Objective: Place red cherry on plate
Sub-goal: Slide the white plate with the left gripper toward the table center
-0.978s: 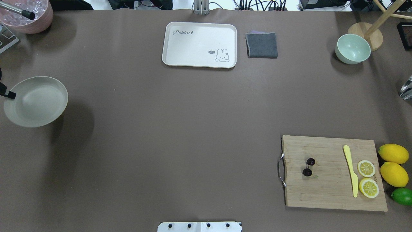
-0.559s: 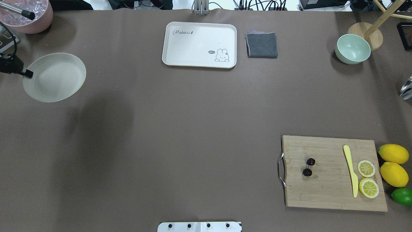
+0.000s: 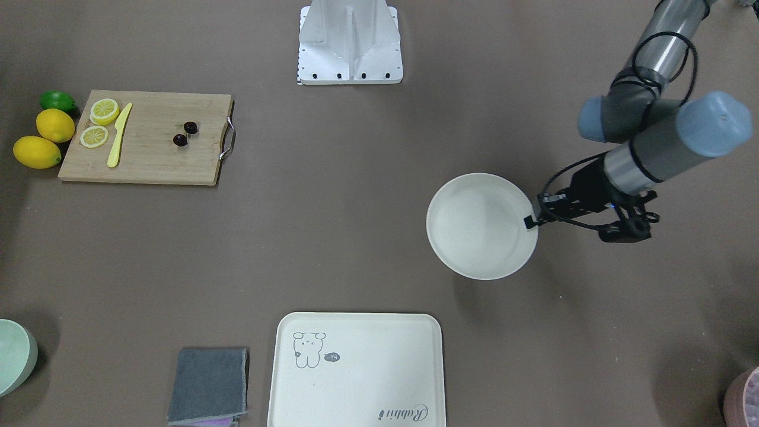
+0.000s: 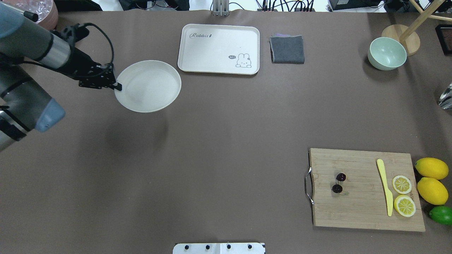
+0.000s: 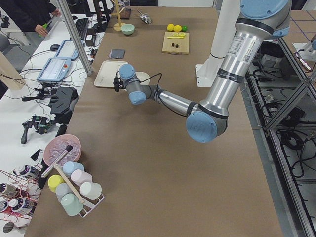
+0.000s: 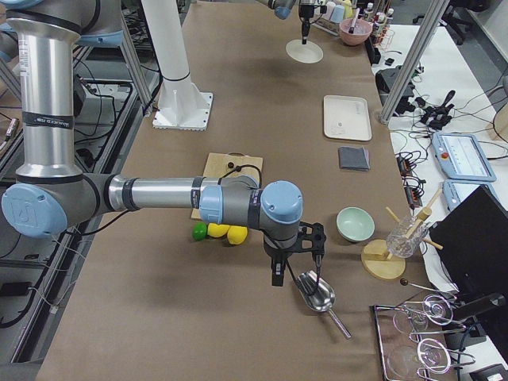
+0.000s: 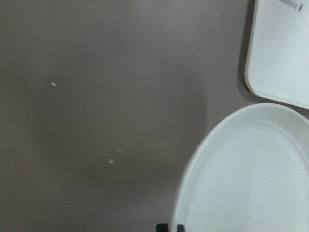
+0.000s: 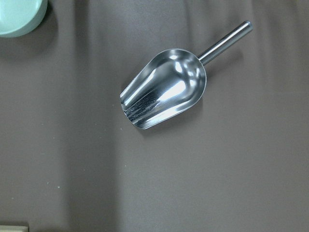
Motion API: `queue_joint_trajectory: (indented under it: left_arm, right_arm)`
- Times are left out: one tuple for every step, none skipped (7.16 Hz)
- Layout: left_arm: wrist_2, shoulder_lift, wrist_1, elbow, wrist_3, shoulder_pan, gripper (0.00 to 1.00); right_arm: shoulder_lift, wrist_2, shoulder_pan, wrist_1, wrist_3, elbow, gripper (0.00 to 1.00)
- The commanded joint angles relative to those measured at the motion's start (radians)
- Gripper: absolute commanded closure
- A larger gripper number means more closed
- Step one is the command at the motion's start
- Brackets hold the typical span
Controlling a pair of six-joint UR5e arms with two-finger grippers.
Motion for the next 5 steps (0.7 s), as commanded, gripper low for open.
queue_joint_trajectory:
  left_arm:
    - [0.218, -0.079, 0.0, -0.033, -0.192, 0.208, 1.0]
    - [0.302, -0.098, -0.002, -0.033, -0.212, 0.282, 1.0]
    - [0.356, -0.098, -0.002, -0.037, -0.214, 0.333, 1.0]
    - [0.411, -0.098, -0.006, -0.039, -0.215, 0.38, 1.0]
    - [0.47, -0.098, -0.006, -0.034, -0.215, 0.434, 1.0]
  right_arm:
    - [0.001, 0.025, 0.0, 0.0, -0.001, 0.005, 0.0]
    - [-0.001, 0.027, 0.001, 0.0, -0.002, 0.008, 0.0]
    - [-0.001, 0.027, 0.001, 0.0, -0.001, 0.011, 0.0]
    - [-0.001, 0.027, 0.0, 0.0, -0.001, 0.012, 0.0]
    - [0.001, 0.028, 0.0, 0.0, 0.001, 0.017, 0.0]
